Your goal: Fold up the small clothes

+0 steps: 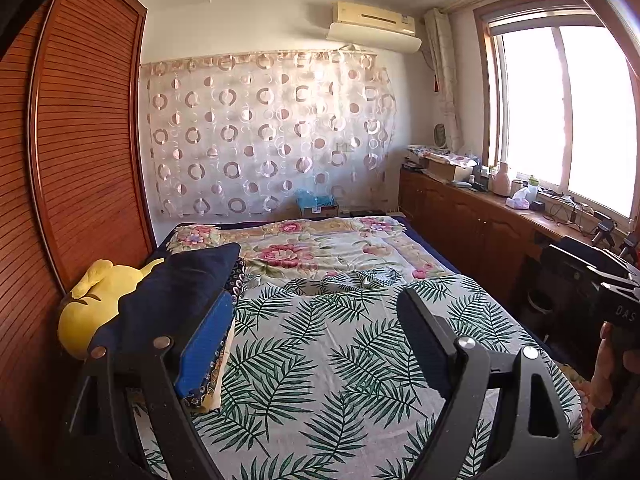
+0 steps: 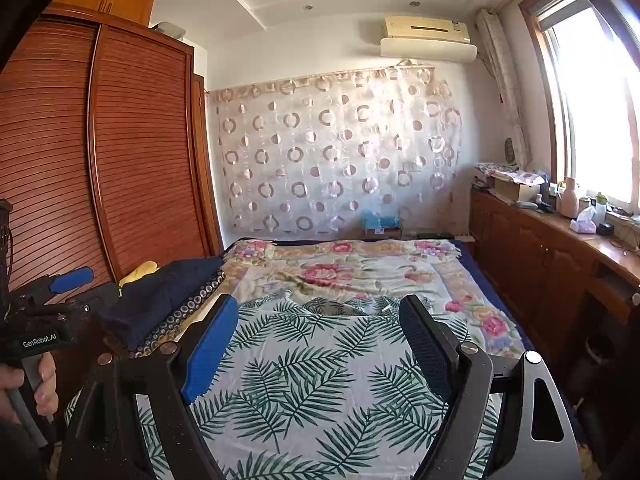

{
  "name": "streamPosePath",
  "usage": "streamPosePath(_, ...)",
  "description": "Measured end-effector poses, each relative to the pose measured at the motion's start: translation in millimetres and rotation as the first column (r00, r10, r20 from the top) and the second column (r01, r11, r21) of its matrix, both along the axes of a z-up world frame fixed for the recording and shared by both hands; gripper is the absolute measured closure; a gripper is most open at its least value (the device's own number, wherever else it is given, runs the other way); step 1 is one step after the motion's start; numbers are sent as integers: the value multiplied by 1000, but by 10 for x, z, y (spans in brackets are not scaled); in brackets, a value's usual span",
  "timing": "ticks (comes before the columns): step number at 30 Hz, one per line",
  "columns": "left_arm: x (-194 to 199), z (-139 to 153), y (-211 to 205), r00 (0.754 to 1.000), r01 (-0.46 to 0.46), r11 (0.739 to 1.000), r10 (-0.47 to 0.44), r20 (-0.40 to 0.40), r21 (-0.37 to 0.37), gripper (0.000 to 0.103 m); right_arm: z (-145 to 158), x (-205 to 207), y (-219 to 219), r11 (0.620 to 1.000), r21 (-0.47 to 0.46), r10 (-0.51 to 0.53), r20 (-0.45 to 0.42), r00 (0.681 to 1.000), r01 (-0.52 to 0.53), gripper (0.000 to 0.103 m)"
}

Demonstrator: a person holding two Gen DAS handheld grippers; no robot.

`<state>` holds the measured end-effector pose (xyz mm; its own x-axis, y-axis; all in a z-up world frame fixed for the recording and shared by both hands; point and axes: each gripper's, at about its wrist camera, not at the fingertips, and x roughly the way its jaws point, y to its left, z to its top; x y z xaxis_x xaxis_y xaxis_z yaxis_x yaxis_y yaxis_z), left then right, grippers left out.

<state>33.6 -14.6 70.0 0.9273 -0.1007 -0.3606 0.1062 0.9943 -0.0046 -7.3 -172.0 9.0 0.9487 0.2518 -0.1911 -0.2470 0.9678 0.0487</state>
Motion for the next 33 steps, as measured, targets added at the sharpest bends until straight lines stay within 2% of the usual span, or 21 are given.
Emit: streamPosePath(33,9,-3,35,1000,-6,1000,6,-4,2,18,69,143,-206,1000,-9,15,-10,1000,-15,19)
